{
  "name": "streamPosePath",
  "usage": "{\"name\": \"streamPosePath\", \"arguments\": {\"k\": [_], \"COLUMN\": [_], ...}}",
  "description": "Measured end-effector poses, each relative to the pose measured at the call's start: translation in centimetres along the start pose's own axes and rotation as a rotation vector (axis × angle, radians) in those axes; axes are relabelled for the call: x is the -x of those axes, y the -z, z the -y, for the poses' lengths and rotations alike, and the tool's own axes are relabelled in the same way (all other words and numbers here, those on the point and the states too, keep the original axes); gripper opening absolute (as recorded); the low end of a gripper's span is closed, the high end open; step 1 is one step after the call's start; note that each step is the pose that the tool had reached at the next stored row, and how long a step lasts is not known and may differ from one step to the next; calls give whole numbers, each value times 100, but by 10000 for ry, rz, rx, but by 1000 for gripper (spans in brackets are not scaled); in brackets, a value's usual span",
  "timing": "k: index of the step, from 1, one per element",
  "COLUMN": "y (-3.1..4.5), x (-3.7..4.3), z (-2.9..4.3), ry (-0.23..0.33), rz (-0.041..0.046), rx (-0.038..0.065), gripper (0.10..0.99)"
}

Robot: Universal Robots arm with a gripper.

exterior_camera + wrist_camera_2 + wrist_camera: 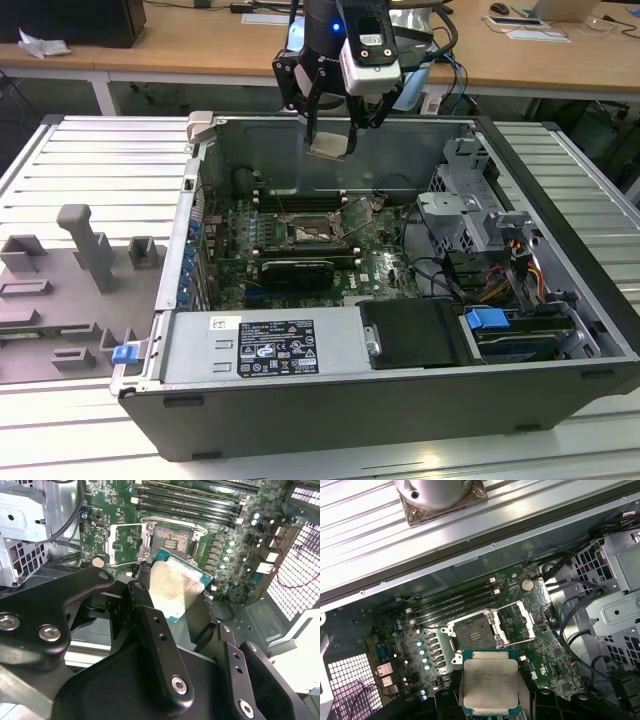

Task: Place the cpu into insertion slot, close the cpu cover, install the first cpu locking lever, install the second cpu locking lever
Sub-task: 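Place the cpu into insertion slot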

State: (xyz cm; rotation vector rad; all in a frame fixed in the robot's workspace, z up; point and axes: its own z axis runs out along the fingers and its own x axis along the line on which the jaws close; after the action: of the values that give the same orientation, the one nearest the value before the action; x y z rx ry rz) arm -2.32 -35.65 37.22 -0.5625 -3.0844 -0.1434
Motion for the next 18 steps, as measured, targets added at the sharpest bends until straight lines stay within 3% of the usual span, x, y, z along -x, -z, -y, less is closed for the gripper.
{"name": "streamPosePath", "arguments": {"k": [10,18], "y": [-3,-14], "x": [0,0], "z": [0,1], "ry": [-272,-1275], "rz": [25,114], "rx": [6,26], "gripper": [525,525]}}
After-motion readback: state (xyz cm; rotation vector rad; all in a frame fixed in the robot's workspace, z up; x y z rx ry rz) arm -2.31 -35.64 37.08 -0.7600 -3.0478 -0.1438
